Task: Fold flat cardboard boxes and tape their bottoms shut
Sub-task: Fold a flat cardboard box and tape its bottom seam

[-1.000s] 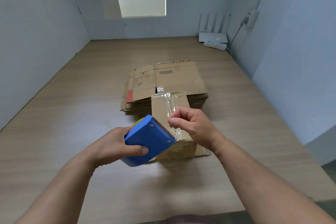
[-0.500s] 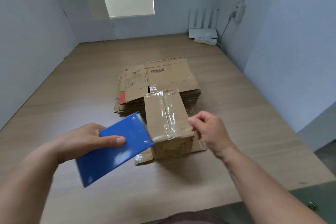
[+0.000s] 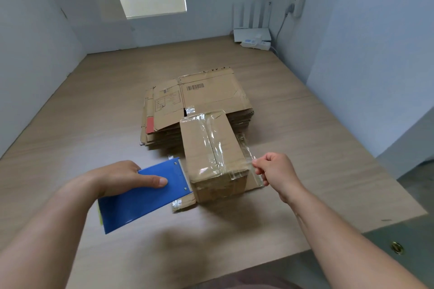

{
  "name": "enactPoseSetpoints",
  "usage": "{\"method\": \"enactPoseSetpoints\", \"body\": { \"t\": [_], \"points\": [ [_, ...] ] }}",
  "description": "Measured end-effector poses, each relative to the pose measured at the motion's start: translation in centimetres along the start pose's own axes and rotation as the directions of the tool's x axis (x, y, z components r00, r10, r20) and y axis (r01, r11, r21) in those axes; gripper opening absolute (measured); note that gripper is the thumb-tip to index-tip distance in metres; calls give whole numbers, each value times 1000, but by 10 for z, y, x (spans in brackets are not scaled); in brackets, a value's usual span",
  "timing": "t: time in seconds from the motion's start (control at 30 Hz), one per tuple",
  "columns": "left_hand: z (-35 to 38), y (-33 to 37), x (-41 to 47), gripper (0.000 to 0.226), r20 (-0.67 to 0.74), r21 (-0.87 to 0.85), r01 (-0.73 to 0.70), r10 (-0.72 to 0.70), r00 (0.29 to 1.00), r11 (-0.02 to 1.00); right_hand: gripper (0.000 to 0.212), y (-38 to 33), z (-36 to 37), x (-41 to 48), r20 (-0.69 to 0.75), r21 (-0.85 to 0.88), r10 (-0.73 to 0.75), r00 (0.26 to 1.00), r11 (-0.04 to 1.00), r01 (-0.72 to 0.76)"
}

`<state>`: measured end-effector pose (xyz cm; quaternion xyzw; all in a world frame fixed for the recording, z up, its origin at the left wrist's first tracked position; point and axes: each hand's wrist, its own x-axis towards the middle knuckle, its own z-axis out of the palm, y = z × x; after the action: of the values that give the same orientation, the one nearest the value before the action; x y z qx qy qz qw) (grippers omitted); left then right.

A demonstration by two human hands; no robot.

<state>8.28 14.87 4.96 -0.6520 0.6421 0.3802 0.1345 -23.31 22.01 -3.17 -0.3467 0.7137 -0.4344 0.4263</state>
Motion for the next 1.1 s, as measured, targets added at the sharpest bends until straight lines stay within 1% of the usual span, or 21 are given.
{"method": "enactPoseSetpoints", "body": {
  "t": [0.1,0.2,0.23,0.27,0.3,0.33,0.37,0.4,0.43,0.47,0.5,0.53,0.6,0.67,0.77,0.87,0.9,1.03,1.1],
  "points": [
    [10,2,15,82,9,17,9,-9,1000,1000,23,6,4,4,24,-10,57,998,998,-57],
    [19,2,20,82,36,-17,15,-14,999,1000,21,9,8,6,141,70,169,975,981,-180],
    [20,2,21,84,41,-29,17,-15,999,999,20,9,6,7,181,65,207,961,973,-222],
    [20,2,21,86,48,-36,16,-15,999,999,19,9,4,7,194,17,240,951,969,-248],
    [20,1,22,88,54,-42,15,-12,998,999,20,9,0,8,173,-80,266,949,964,-255],
    [21,1,23,88,56,-47,11,-8,998,999,24,12,-4,8,116,-211,280,953,944,-252],
    [22,0,23,86,57,-48,5,-2,998,999,30,16,-6,6,29,-342,268,963,908,-242],
    [24,-1,23,84,57,-44,-2,4,998,999,32,19,-7,5,-73,-422,209,975,879,-220],
    [26,-1,23,81,55,-43,-6,9,998,999,30,19,-5,3,-159,-435,114,981,883,-173],
    [27,-1,24,80,51,-48,-10,12,999,999,28,16,0,1,-204,-411,17,979,906,-101],
    [28,-1,24,80,48,-57,-13,15,999,998,28,12,7,0,-203,-400,-69,977,917,-18],
    [30,0,24,80,48,-65,-16,19,999,998,31,8,16,-2,-167,-422,-136,976,905,54],
    [33,1,24,80,47,-76,-28,31,998,997,34,5,35,-4,-89,-490,-214,973,859,144],
    [34,0,22,79,39,-76,-41,44,998,996,29,5,43,-4,-85,-470,-224,971,868,159],
    [27,-15,18,80,45,-105,-15,20,999,994,23,5,42,-2,-102,-357,-194,976,923,146],
    [17,-29,12,88,29,-89,40,-38,999,995,22,3,44,0,-91,-339,-194,977,928,153],
    [18,-29,13,87,13,-67,51,-50,999,996,22,2,44,0,-85,-340,-190,978,928,151],
    [34,-9,26,65,-92,25,51,-48,995,998,21,2,41,0,-82,-342,-179,980,929,141],
    [42,5,32,61,-130,45,66,-60,990,997,21,1,41,0,-79,-355,-186,979,923,147]
  ]
}}
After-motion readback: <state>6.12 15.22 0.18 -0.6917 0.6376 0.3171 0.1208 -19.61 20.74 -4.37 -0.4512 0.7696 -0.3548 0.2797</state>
